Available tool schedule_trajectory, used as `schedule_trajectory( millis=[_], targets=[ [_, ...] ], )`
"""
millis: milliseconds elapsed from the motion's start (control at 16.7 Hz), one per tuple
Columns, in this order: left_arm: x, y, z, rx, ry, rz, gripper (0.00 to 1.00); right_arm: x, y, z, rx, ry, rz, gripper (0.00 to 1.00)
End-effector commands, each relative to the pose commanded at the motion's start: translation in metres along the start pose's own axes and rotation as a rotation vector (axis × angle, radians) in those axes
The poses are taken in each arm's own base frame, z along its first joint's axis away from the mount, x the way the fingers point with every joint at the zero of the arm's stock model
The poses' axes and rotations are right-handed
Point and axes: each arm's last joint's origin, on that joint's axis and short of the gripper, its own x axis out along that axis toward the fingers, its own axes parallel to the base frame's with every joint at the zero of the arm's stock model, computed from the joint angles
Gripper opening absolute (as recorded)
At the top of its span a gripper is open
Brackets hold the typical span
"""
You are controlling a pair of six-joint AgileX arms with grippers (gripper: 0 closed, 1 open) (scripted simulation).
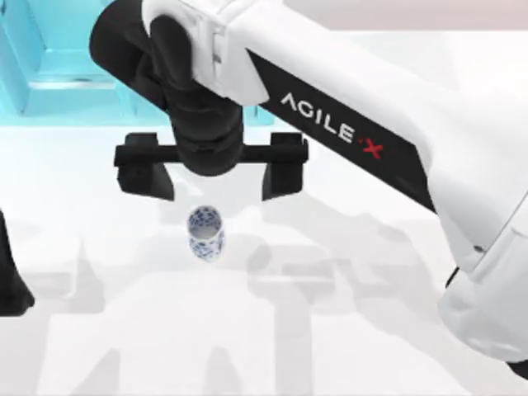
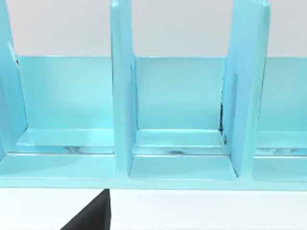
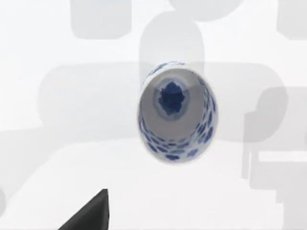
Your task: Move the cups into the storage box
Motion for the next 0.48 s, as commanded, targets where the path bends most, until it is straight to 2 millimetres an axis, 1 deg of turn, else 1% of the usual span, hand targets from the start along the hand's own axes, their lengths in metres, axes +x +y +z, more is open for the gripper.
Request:
schedule_trajectory(
  millis=[300, 360, 480],
  targets=[
    [0.0, 0.0, 0.0, 0.0, 0.0, 0.0, 1.0, 0.0, -0.001, 0.001, 0.001, 0.002, 0.0, 1.0],
    [0.0, 0.0, 0.0, 0.0, 0.0, 0.0, 1.0, 0.004, -0.001, 0.001, 0.0, 0.002, -0.001, 1.0],
    [0.0, 0.0, 0.0, 0.0, 0.0, 0.0, 1.0, 0.017, 0.001, 0.002, 0.0, 0.001, -0.001, 1.0]
  ],
)
